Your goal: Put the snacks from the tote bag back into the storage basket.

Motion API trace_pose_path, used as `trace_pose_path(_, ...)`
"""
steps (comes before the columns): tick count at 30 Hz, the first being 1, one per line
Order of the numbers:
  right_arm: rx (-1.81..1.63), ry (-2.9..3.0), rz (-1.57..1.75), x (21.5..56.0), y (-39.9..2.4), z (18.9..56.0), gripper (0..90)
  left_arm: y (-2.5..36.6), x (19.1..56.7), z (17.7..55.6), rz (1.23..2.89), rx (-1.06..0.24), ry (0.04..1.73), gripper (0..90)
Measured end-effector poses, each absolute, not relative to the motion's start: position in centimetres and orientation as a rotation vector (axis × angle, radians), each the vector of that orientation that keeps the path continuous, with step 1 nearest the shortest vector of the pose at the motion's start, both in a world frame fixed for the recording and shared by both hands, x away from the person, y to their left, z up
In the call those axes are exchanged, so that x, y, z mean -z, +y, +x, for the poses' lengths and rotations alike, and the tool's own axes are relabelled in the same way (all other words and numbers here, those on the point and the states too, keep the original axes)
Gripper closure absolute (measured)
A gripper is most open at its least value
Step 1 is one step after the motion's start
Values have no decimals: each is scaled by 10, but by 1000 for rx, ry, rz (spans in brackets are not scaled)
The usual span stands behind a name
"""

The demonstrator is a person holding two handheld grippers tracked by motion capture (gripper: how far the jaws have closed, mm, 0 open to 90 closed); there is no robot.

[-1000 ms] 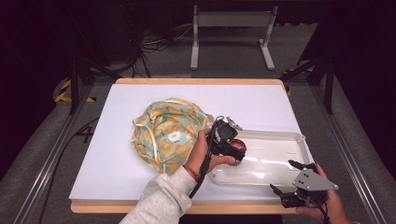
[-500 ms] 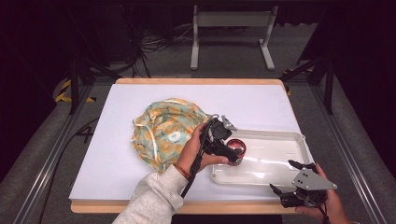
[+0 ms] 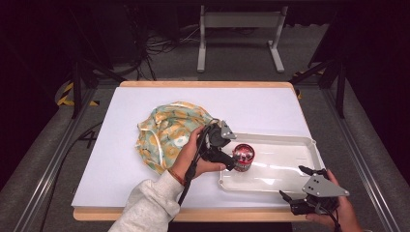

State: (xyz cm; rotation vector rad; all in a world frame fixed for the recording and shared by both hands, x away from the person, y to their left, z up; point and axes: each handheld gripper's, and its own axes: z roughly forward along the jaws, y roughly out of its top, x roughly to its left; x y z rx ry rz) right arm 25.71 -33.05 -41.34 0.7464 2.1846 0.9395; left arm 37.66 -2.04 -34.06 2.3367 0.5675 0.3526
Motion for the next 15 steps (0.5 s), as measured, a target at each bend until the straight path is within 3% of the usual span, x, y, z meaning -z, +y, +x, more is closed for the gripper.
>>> trace_pose_path(15, -935, 2191, 742, 414, -330, 257, 40, 7, 343, 378, 2317, -373, 540, 90)
